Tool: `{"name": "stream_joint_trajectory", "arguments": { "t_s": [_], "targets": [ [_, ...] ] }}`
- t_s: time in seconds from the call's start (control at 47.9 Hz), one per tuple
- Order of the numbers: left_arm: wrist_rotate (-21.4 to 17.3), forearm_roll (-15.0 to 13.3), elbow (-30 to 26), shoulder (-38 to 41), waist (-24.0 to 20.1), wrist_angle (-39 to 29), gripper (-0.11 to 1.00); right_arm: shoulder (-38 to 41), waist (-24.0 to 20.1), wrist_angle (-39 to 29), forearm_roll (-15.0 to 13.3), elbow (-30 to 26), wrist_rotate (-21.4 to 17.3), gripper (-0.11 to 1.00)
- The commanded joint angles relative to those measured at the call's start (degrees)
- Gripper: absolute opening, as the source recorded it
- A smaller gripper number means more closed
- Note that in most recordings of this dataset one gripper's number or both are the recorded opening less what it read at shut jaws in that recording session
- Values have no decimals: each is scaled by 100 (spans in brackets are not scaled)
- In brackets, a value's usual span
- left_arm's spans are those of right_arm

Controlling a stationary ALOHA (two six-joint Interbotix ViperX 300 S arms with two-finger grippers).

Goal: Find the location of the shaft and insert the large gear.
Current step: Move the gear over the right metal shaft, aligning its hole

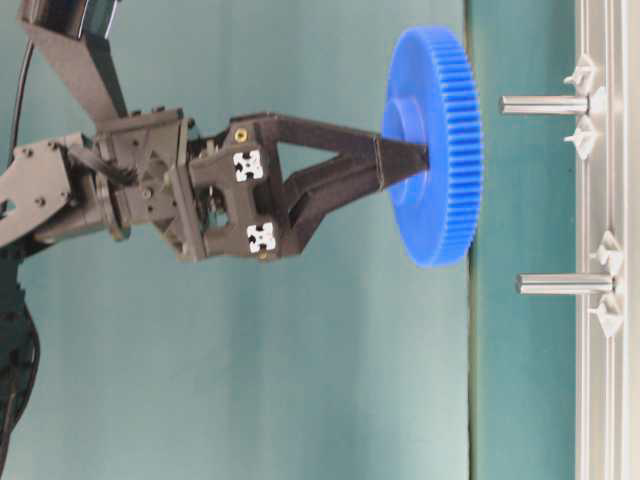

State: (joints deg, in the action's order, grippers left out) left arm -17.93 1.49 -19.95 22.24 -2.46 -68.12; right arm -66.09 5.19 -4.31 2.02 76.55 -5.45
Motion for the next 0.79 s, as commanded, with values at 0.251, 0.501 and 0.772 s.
{"name": "stream_joint_trajectory", "arguments": {
  "t_s": [0.251,0.501,0.772],
  "targets": [
    [-255,18,-501,149,-88,-114,70,26,18,-9,0,-62,-53,0],
    [-343,18,-773,387,-167,-193,70,0,18,-18,0,-62,-53,0],
    [-466,18,-1011,650,-185,-360,70,-18,18,-132,0,-70,-53,0]
  ]
}}
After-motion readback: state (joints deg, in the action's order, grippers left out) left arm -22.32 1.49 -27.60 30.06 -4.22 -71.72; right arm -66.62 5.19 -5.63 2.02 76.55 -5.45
